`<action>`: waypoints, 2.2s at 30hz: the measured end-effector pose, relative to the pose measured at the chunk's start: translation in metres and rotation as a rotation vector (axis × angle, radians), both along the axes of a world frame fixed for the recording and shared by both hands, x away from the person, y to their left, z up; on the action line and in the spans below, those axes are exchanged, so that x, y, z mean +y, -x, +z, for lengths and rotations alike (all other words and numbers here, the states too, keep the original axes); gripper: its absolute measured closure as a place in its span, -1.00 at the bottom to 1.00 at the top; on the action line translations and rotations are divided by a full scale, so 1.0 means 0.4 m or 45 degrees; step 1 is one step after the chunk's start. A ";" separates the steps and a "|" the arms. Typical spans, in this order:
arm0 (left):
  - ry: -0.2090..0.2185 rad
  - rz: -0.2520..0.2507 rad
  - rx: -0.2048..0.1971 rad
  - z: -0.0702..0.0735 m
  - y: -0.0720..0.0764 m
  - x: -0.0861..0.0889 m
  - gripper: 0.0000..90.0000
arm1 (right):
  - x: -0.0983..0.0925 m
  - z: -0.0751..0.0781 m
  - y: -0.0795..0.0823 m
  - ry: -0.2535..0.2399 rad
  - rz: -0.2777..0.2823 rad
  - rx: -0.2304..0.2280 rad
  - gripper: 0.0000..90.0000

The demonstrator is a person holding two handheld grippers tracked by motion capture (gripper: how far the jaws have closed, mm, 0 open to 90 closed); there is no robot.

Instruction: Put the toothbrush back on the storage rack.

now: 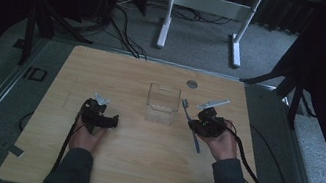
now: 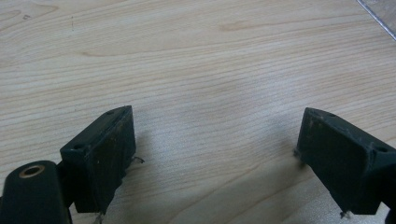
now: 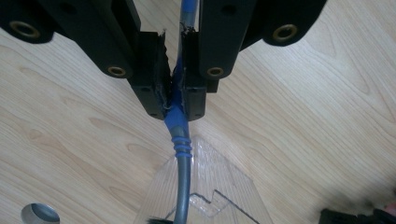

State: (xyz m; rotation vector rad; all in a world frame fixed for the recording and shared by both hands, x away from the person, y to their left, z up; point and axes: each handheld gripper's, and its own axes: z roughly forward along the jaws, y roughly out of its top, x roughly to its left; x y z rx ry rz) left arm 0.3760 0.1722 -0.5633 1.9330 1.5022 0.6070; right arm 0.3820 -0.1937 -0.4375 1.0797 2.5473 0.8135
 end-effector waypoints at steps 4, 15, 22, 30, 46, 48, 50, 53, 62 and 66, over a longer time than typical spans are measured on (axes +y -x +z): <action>0.000 0.000 0.000 0.000 0.000 0.000 -0.74 | 0.001 -0.004 0.000 -0.021 -0.005 -0.010 0.81; -0.002 -0.001 0.001 0.000 0.000 0.000 -0.74 | -0.001 0.000 0.000 -0.091 -0.017 -0.021 0.81; -0.003 -0.002 0.002 0.000 0.000 0.000 -0.74 | -0.006 0.003 -0.003 -0.156 -0.016 -0.018 0.81; -0.002 -0.001 0.001 0.000 0.000 0.000 -0.74 | -0.010 0.010 -0.003 -0.186 -0.026 -0.032 0.81; 0.000 0.000 -0.001 0.000 0.000 0.000 -0.74 | -0.009 0.012 -0.009 -0.257 -0.038 -0.036 0.81; 0.000 0.001 -0.002 0.000 0.000 0.000 -0.74 | -0.009 0.012 -0.009 -0.263 -0.041 -0.036 0.81; 0.001 0.002 -0.003 0.000 0.000 0.000 -0.74 | -0.007 0.014 -0.012 -0.286 -0.032 -0.023 0.81; 0.001 0.002 -0.004 0.000 0.000 0.000 -0.74 | -0.005 0.013 -0.013 -0.296 -0.032 -0.019 0.81; 0.000 0.001 -0.002 0.000 0.000 0.000 -0.74 | 0.000 0.013 -0.019 -0.356 -0.046 -0.021 0.81; 0.001 0.001 -0.001 0.000 0.000 0.000 -0.74 | 0.000 0.015 -0.019 -0.389 -0.047 -0.021 0.81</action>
